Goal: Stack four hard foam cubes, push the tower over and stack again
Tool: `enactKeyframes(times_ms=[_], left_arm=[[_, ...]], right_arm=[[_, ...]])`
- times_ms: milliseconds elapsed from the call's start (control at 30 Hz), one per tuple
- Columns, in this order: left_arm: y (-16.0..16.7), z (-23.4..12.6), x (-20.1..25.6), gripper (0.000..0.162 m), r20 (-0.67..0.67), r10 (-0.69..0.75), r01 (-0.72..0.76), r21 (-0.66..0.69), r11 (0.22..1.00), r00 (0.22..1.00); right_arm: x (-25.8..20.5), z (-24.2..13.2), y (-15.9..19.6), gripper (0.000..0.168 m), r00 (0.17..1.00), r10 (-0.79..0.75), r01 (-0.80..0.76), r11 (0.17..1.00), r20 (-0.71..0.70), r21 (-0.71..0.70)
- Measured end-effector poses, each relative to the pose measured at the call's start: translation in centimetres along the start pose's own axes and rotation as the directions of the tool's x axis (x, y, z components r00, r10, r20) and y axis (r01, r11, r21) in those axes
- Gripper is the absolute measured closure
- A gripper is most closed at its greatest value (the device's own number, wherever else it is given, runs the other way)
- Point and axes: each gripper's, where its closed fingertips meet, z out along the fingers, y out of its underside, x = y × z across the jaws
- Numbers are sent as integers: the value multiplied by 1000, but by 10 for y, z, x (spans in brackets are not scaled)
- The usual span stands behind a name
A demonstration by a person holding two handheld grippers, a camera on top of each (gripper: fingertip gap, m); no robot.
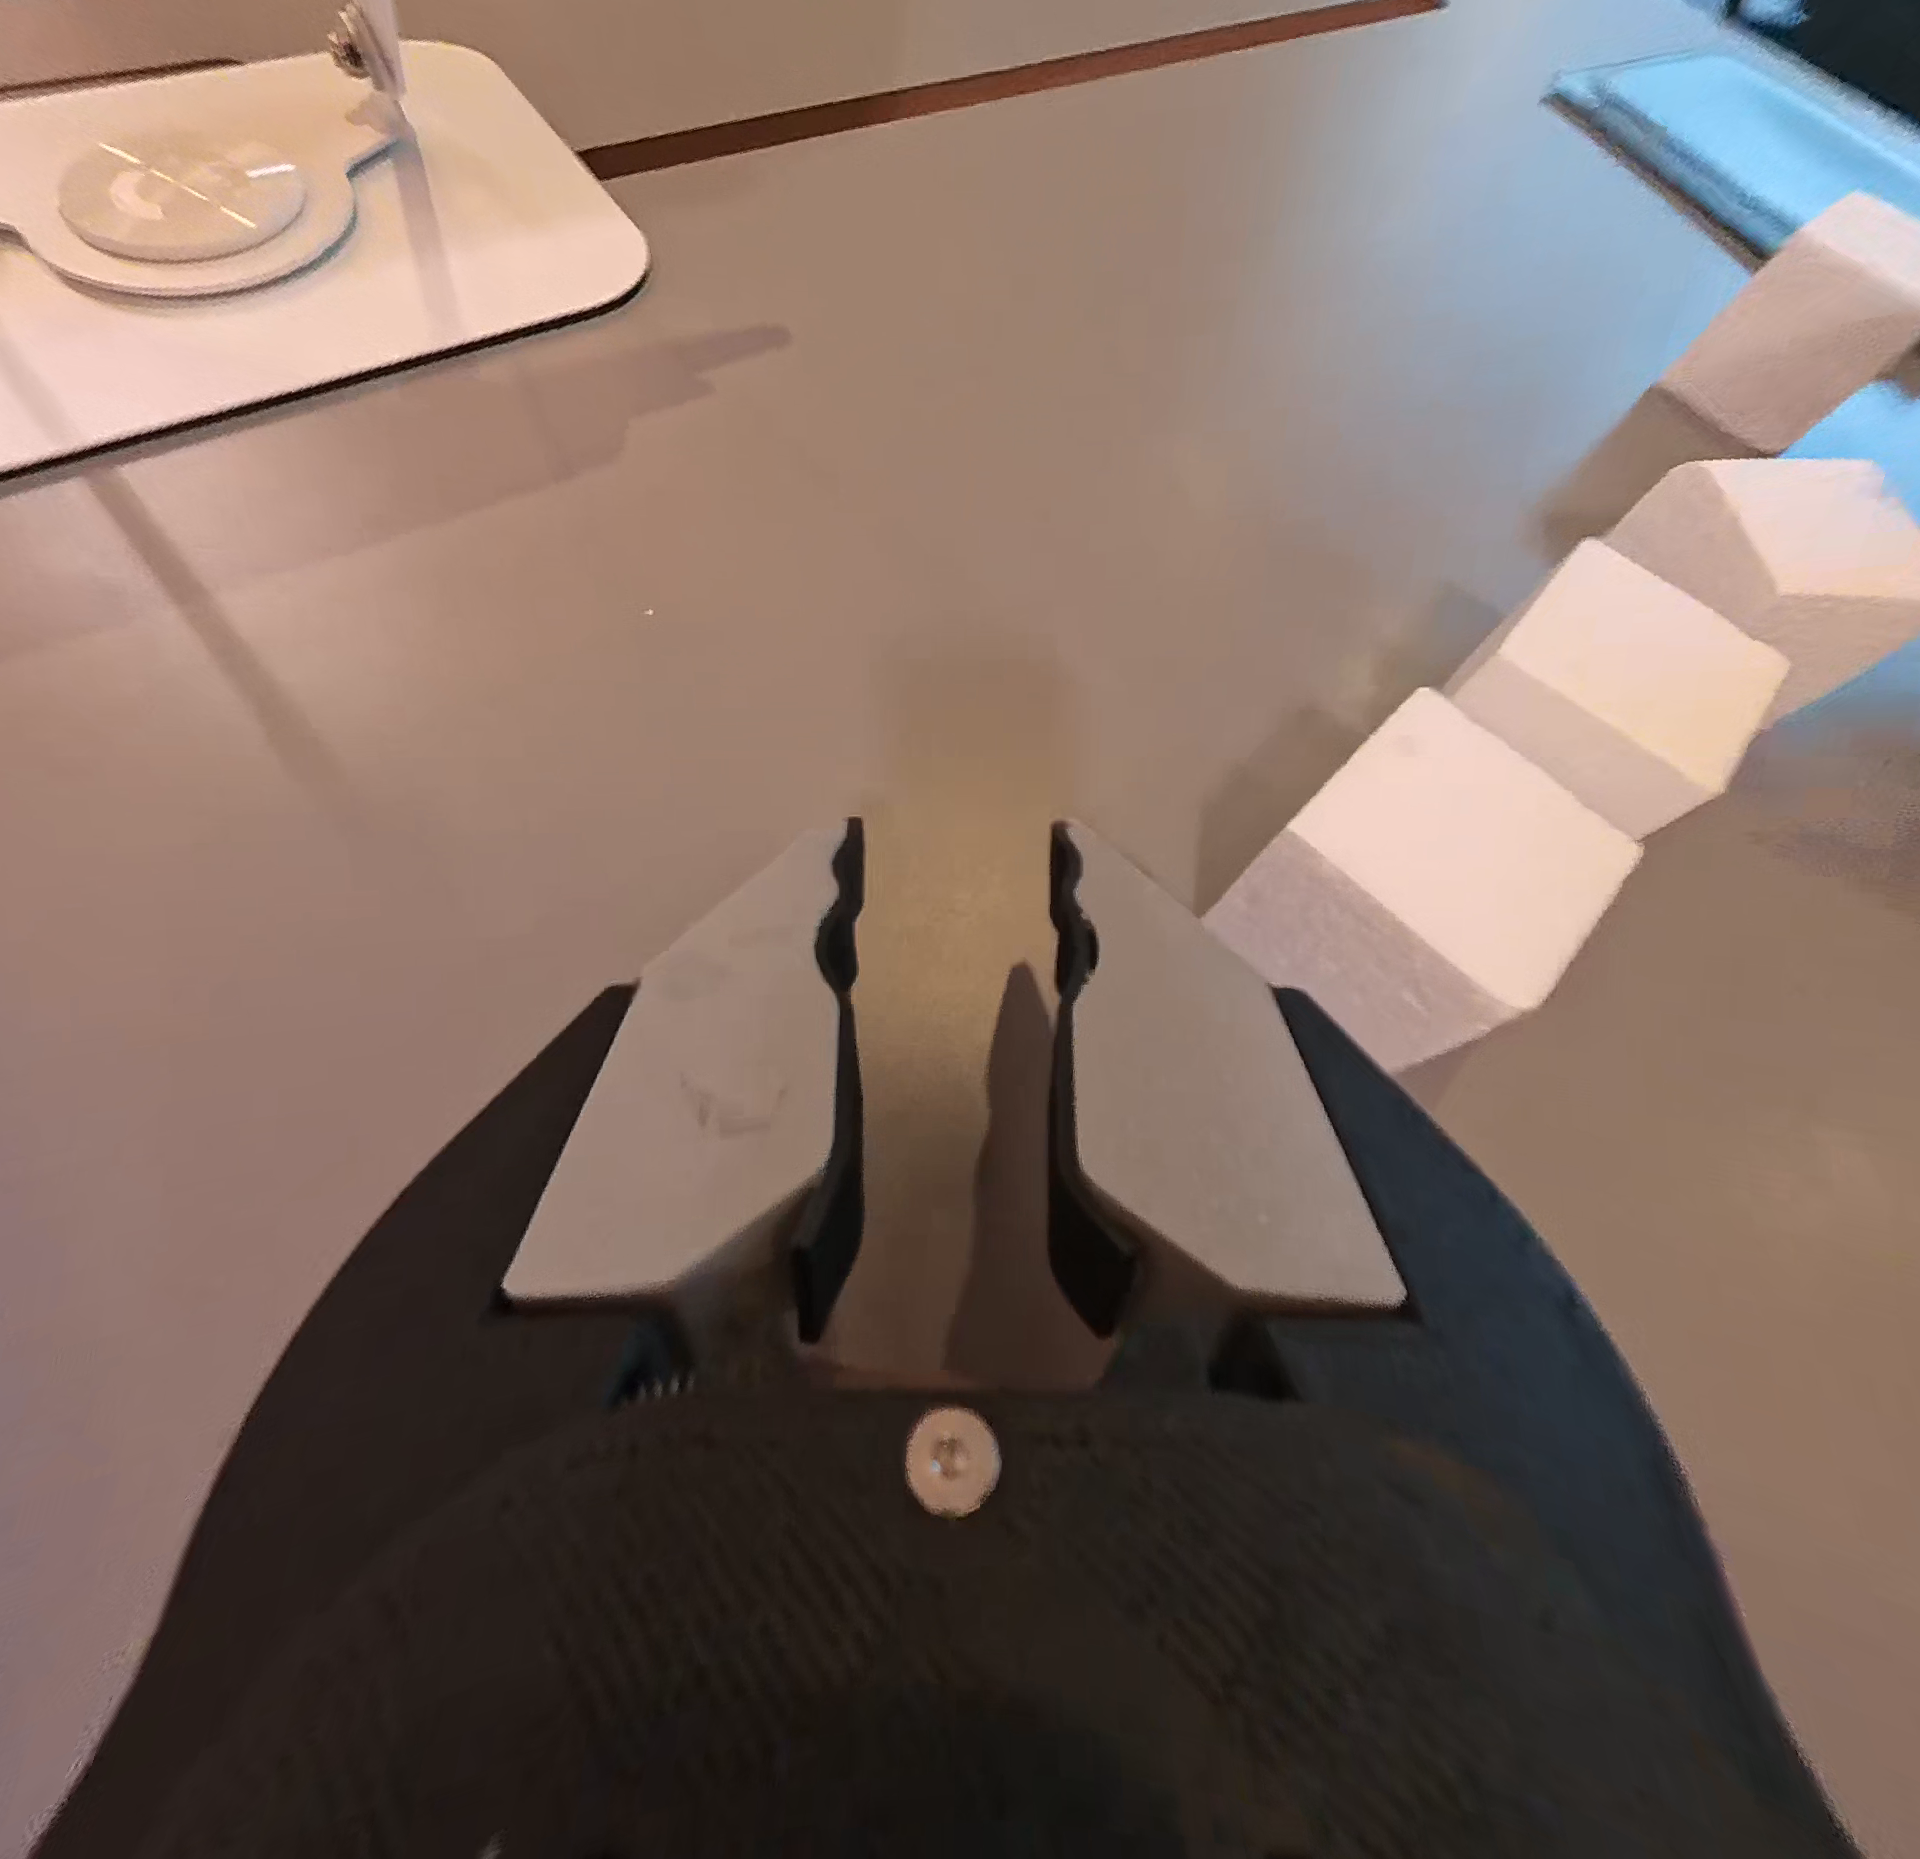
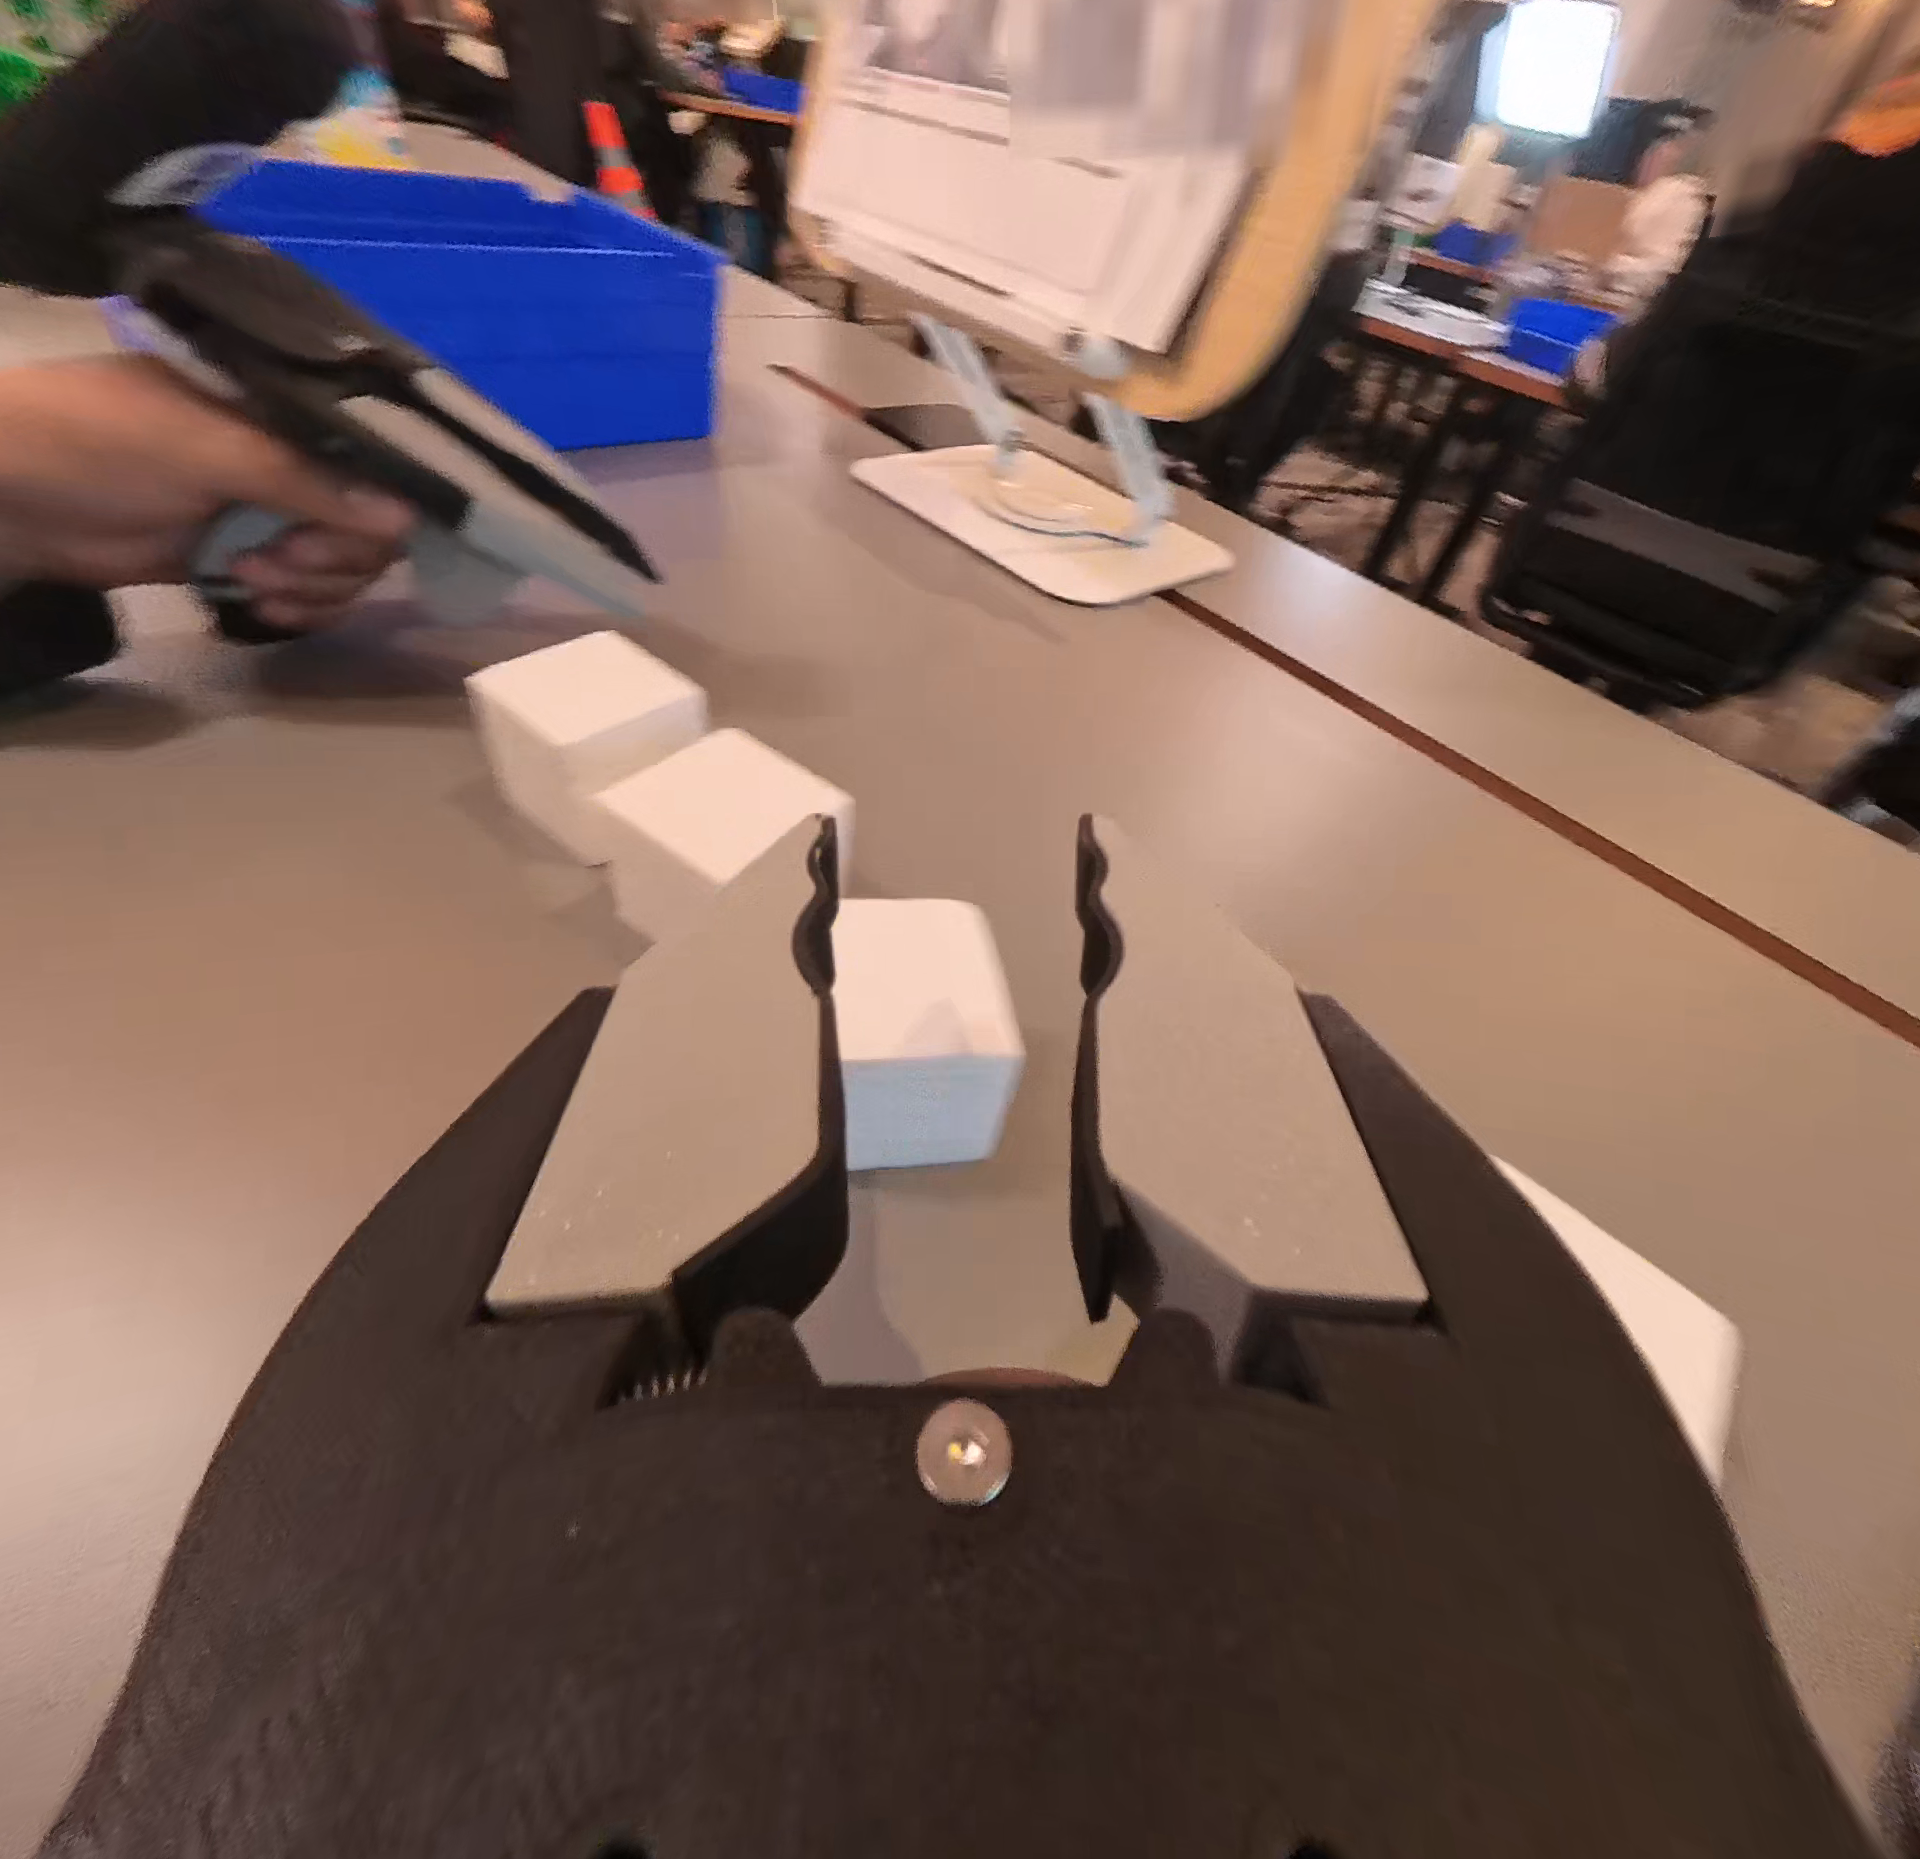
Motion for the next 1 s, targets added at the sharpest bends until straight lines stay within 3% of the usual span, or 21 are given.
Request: enactKeyframes(times_ms=[100, 167, 200, 267, 333, 467, 533, 667, 733, 800, 900, 1000], left_arm=[[-7, -16, 34, 162, -255, -30, 37, 24, 999, 967], [-11, -44, 68, 162, -491, -20, 47, 42, 998, 871], [-7, -62, 91, 162, -622, 5, 18, 30, 999, 783], [6, -83, 122, 162, -746, 68, -80, 20, 997, 662], [21, -73, 138, 162, -737, 118, -185, -10, 983, 666], [43, -10, 125, 160, -476, 202, -304, -148, 941, 856], [43, 9, 121, 160, -378, 235, -315, -163, 935, 895], [23, 23, 107, 162, -211, 290, -315, -93, 945, 934], [12, 17, 107, 160, -222, 263, -279, -39, 960, 939], [7, 8, 106, 156, -262, 212, -223, -12, 975, 941], [-9, -3, 88, 154, -238, 134, -127, 44, 991, 962], [-25, -13, 69, 152, -229, 36, -11, 112, 994, 973]], right_arm=[[-48, 0, -1, 133, 985, -88, 88, 996, 147, 10], [-64, -1, 5, 137, 974, -140, 144, 990, 176, -8], [-67, -1, 8, 137, 973, -148, 154, 988, 177, -19], [-66, -2, 10, 137, 975, -138, 145, 989, 172, -28], [-58, -2, 8, 136, 983, -114, 118, 993, 146, -22], [-38, -6, 8, 135, 995, -65, 68, 997, 80, -30], [-26, -8, 9, 132, 998, -54, 55, 998, 27, -39], [-12, -4, 24, 104, 998, 66, -65, 992, 3, -105], [-13, 2, 35, 88, 997, 80, -77, 984, 15, -158], [-14, 9, 50, 89, 999, 50, -46, 973, 14, -228], [-16, 21, 71, 112, 997, 72, -54, 932, 36, -358], [-17, 21, 63, 113, 991, 116, -89, 945, 69, -314]])
